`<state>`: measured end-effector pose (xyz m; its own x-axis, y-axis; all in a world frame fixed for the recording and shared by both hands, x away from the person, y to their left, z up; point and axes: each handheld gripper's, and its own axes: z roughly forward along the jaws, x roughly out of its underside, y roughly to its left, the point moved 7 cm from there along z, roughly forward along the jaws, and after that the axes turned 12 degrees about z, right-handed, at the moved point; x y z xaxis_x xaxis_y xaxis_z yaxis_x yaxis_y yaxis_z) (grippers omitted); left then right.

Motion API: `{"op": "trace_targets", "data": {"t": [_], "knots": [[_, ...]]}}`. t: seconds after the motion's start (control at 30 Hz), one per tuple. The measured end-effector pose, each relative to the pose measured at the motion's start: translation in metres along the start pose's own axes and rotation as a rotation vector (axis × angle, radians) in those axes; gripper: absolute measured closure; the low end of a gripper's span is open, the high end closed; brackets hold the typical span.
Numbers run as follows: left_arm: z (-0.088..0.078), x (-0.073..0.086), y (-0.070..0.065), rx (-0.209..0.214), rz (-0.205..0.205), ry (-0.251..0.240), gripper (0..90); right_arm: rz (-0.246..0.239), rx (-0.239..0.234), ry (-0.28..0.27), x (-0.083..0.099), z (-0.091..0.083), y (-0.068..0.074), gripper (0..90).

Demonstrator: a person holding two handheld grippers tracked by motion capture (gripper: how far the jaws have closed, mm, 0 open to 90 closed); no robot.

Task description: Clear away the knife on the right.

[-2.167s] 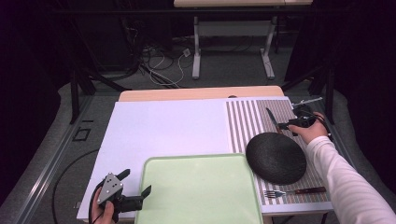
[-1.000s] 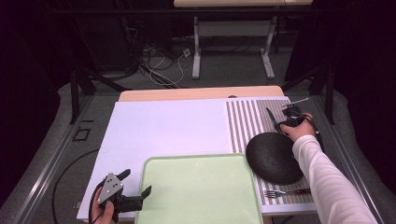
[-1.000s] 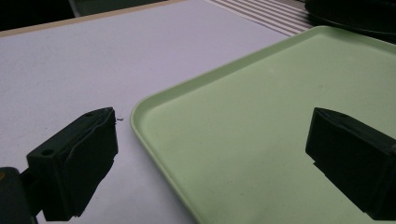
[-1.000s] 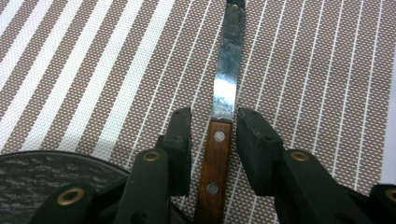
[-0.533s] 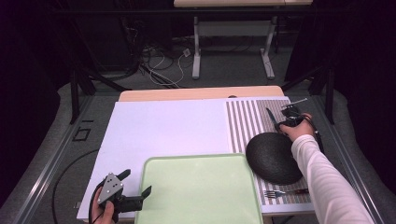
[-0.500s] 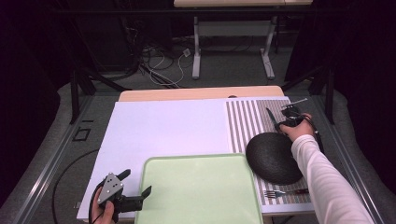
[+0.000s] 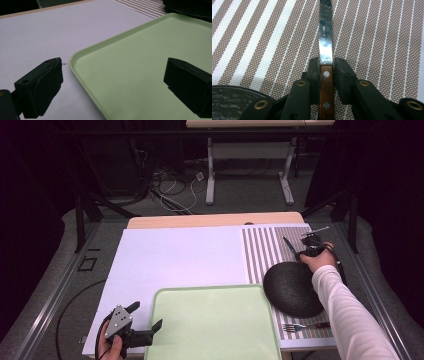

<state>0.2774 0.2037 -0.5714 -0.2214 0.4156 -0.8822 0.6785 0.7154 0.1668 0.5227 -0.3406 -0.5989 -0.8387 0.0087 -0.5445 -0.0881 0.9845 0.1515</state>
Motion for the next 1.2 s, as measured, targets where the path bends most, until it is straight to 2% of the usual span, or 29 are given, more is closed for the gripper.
{"op": "trace_targets", "data": {"t": [0.2,0.23,0.27,0.73,0.77,0.8,0.93,1.0,1.2], "knots": [[0.0,-0.0001,0.0,0.0,0.0,-0.001,2.7,-0.018,0.03,-0.003,0.0009,-0.0001,0.0008,76.8],[0.0,-0.0001,0.0,0.0,0.0,0.0,2.7,-0.025,0.049,0.032,0.0026,-0.0029,0.0001,76.9],[0.0,-0.0001,-0.0001,0.001,0.0,-0.001,2.7,-0.019,0.02,-0.008,0.0011,0.0,0.0017,76.9],[0.0003,0.0,0.0001,0.003,-0.001,-0.001,2.7,-0.025,0.024,-0.022,0.0023,-0.0006,0.0013,77.2],[0.0003,-0.0001,0.0001,0.003,-0.001,-0.001,2.7,-0.031,0.058,0.024,0.0043,-0.0044,-0.0004,77.2],[0.0004,-0.0002,0.0001,0.003,-0.004,-0.002,2.7,-0.034,0.029,-0.028,0.0026,-0.0008,0.0008,77.2],[0.0004,0.0,0.0003,0.002,-0.006,-0.003,2.7,-0.048,0.039,-0.045,0.0024,-0.0011,0.0002,77.3],[0.0004,0.0,0.0003,0.001,-0.007,-0.003,2.8,-0.033,0.033,-0.048,0.0021,-0.0012,-0.0006,77.3],[0.0006,0.0002,0.0004,0.001,-0.008,-0.002,2.7,-0.034,0.034,-0.062,0.0001,-0.0053,-0.0065,77.3]]}}
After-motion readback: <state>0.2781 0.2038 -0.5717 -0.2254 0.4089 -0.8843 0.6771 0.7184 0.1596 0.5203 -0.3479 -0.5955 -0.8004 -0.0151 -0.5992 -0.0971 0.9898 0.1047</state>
